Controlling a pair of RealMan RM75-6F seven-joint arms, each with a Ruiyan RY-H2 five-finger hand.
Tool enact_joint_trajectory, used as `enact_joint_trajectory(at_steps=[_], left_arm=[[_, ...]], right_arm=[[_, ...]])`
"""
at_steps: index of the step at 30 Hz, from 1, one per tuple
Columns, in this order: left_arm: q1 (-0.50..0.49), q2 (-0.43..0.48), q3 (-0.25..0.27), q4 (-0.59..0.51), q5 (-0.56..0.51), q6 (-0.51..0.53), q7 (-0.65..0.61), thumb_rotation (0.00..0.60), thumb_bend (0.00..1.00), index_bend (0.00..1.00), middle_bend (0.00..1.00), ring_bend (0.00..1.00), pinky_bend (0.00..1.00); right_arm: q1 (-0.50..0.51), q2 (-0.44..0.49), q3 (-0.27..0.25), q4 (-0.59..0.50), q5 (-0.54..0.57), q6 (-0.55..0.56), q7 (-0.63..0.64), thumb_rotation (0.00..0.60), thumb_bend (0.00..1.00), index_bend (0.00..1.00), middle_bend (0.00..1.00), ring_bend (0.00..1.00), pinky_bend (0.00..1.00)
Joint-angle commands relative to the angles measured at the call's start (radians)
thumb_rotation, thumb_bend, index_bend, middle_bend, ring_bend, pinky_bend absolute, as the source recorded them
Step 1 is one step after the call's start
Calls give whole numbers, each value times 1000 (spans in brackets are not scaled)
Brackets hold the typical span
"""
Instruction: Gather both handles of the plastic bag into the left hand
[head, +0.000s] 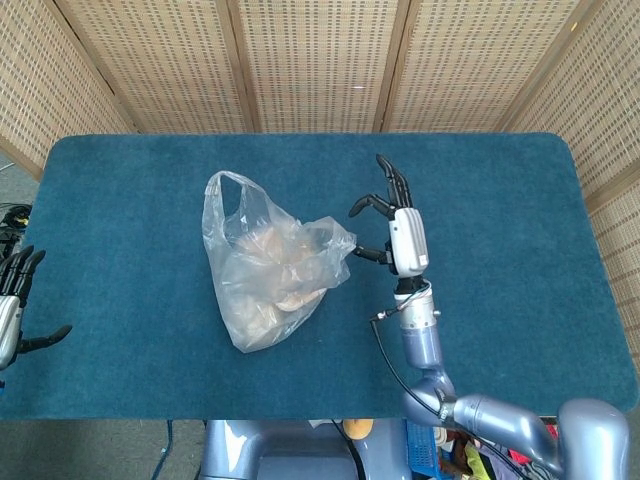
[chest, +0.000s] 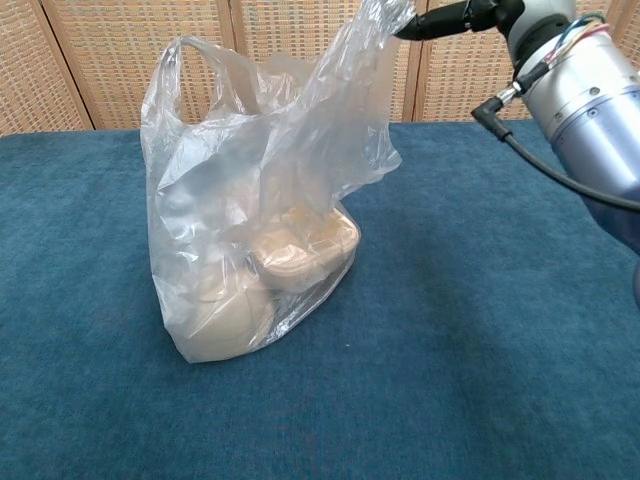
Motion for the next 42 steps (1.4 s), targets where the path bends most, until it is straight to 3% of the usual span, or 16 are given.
enact_joint_trajectory(at_steps=[1, 11, 14, 16, 18, 20, 29, 35, 36, 38, 39, 42], left_arm=[[1, 0, 1, -1, 2, 2, -1, 600, 103, 0, 0, 0, 0], [3, 1, 5, -3, 10, 6, -1, 600, 106, 0, 0, 0, 0], [4, 1, 5, -3, 11, 8, -3, 600, 105, 0, 0, 0, 0], [4, 1, 5, -3, 11, 9, -3, 600, 105, 0, 0, 0, 0], [3, 1, 5, -3, 11, 7, -3, 600, 104, 0, 0, 0, 0], [2, 1, 5, -4, 10, 6, -1, 600, 105, 0, 0, 0, 0], [2, 1, 4, -4, 8, 4, 0, 600, 104, 0, 0, 0, 0], [2, 2, 5, -4, 10, 4, -5, 600, 106, 0, 0, 0, 0], [1, 3, 5, -4, 10, 4, -5, 600, 105, 0, 0, 0, 0], [1, 4, 4, -4, 8, 2, -6, 600, 106, 0, 0, 0, 0], [1, 4, 4, -3, 8, 2, -7, 600, 105, 0, 0, 0, 0], [0, 3, 4, -2, 7, 1, -8, 600, 105, 0, 0, 0, 0]], right_arm=[[-16, 20, 24, -36, 28, -5, 0, 600, 295, 537, 54, 0, 0], [-42, 55, 85, -158, 124, -23, 30, 600, 257, 472, 55, 0, 0], [-48, 67, 100, -193, 142, -24, 34, 600, 145, 396, 50, 0, 0], [-52, 76, 112, -220, 154, -24, 44, 600, 35, 262, 21, 0, 0], [-54, 86, 121, -246, 160, -26, 48, 600, 1, 107, 2, 0, 0], [-55, 99, 140, -292, 181, -30, 46, 600, 0, 15, 0, 0, 0], [-72, 152, 179, -445, 299, -81, 42, 600, 0, 0, 0, 0, 0], [-83, 184, 242, -531, 438, -119, 82, 600, 3, 0, 0, 0, 0], [-84, 188, 248, -532, 445, -121, 86, 600, 55, 0, 0, 0, 0], [-84, 192, 251, -529, 447, -120, 90, 600, 248, 0, 0, 0, 0], [-85, 193, 251, -528, 446, -120, 91, 600, 395, 0, 0, 0, 0], [-86, 199, 245, -519, 440, -116, 88, 600, 661, 0, 0, 0, 0]])
